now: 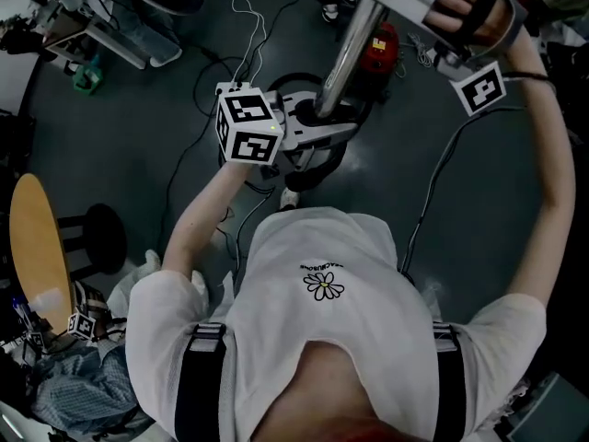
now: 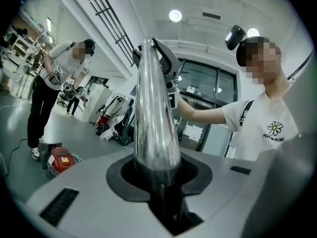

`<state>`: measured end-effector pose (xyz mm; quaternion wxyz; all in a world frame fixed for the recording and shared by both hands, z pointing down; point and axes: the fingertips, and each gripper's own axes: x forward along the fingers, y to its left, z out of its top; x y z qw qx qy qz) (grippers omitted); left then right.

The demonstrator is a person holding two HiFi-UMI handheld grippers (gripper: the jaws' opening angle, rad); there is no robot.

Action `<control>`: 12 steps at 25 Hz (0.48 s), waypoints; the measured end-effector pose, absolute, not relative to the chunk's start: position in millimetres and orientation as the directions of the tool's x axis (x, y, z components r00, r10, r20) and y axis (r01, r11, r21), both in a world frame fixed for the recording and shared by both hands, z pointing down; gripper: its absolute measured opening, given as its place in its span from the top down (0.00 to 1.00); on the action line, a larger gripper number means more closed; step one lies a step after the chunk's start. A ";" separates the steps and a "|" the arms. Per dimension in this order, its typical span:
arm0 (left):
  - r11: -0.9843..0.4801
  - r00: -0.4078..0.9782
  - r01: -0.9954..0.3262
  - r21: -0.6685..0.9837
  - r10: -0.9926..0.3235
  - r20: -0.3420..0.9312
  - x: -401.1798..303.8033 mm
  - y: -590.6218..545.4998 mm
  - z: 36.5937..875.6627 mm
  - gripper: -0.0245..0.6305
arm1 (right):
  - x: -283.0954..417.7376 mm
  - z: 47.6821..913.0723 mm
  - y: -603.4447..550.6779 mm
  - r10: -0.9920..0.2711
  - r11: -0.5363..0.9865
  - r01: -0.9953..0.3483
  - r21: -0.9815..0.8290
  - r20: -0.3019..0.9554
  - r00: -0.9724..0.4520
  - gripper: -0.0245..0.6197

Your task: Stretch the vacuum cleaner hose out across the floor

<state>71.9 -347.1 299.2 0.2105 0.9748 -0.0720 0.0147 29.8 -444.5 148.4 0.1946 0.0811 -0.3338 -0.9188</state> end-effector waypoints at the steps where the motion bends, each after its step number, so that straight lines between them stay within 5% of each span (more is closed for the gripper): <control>1: -0.904 0.990 -0.139 0.404 -0.123 0.066 68.4 -345.7 301.3 0.80 | 28.3 150.1 -442.9 -0.412 -0.699 0.298 0.650 -0.025 -0.911 0.70; 7: -0.928 0.991 -0.103 0.357 -0.066 0.114 75.4 -331.3 303.8 0.80 | 55.8 147.8 -419.7 -0.310 -0.732 0.234 0.640 -0.007 -0.951 0.70; 12: -0.906 0.986 -0.162 0.391 -0.128 0.111 69.3 -338.0 311.6 0.79 | 100.6 106.3 -444.4 -0.512 -0.678 0.293 0.675 -0.147 -0.846 0.70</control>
